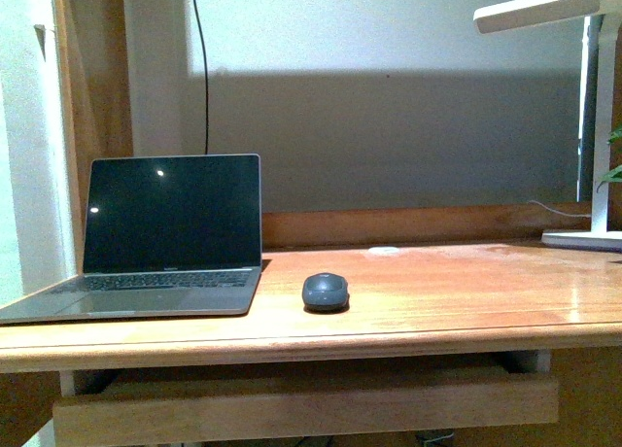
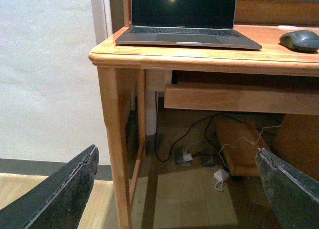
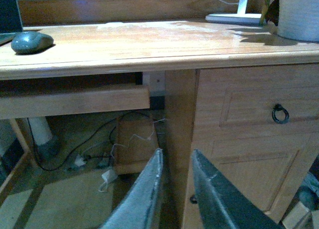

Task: Place mouse

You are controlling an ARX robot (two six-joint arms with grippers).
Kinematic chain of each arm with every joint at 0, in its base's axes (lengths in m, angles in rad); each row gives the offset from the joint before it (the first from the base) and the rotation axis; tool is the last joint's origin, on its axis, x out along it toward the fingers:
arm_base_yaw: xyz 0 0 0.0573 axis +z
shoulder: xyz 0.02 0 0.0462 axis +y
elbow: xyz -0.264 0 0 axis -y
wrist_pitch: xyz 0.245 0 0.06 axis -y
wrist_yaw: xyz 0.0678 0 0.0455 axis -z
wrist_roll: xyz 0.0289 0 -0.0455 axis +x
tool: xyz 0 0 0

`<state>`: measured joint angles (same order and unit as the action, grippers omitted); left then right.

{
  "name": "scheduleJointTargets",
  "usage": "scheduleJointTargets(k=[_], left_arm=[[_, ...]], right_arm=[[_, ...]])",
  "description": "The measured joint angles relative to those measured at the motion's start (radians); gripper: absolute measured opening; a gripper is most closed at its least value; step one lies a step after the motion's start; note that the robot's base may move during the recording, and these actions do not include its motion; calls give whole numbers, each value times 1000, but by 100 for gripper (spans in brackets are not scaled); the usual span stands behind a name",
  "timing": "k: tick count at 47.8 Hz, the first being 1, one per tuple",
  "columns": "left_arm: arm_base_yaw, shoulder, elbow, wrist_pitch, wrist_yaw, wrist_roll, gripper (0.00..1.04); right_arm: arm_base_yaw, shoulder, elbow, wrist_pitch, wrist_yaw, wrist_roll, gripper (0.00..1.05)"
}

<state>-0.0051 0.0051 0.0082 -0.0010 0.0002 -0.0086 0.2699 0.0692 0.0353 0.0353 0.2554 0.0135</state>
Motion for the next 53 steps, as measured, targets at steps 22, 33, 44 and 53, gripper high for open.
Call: scheduleJointTargets(k=[22, 33, 44, 53], left_arm=[[0, 0, 0, 0, 0, 0, 97], [0, 0, 0, 0, 0, 0, 97], [0, 0, 0, 0, 0, 0, 97], [0, 0, 0, 0, 0, 0, 97]], right_arm=[[-264, -63, -20, -35, -253, -8, 3], [-266, -63, -20, -35, -253, -8, 3], [-266, -63, -20, -35, -253, -10, 40], [-266, -63, -20, -35, -253, -10, 74]])
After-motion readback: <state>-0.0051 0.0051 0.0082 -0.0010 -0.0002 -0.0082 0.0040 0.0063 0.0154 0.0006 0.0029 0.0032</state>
